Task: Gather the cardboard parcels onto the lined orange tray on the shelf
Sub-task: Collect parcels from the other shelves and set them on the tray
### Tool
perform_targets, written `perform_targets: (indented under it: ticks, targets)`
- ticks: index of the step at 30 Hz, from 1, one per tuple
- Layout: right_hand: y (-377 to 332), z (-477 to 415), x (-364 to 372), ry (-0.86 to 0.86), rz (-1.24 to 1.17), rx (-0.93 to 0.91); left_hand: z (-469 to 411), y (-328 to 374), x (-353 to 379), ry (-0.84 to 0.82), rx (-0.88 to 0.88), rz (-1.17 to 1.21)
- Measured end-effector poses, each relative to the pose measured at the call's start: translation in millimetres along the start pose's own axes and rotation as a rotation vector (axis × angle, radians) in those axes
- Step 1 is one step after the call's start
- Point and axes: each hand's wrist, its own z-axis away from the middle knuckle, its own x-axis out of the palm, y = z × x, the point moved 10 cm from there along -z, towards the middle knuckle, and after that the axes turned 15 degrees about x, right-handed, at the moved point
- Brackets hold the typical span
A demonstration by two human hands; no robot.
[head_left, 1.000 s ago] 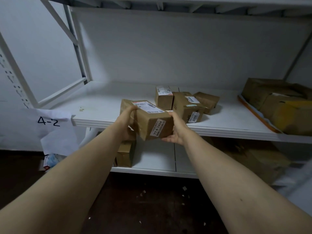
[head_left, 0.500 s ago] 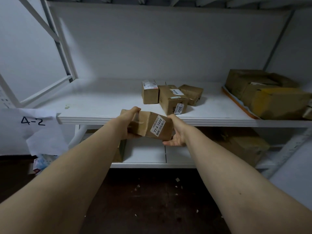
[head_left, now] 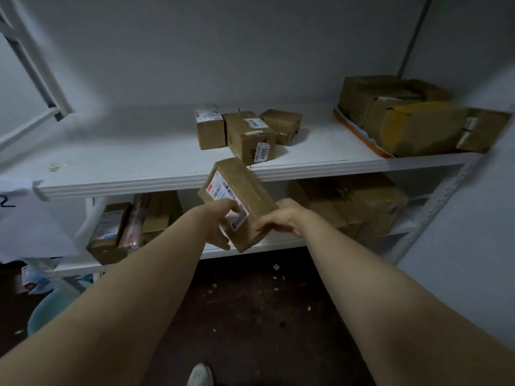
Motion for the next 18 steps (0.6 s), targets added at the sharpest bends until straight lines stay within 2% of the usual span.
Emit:
perform_targets:
  ticks: [4,11,14,18]
  targets:
    - [8,-2,-12,0.078,0.063,-0.079,-9,-6,29,-0.047,0.006,0.030]
    - [60,-48,-45,0.167,0.135,0.100,-59,-24,82,-0.187,-0.011,-0.130]
    - [79,-66,-63,0.295,0.257,0.209,-88,-30,101,-0.231,-0.026,-0.192]
    - [92,-97,-72,0.366,0.260,0.274,-132,-33,123,-0.268,-0.015,-0.243]
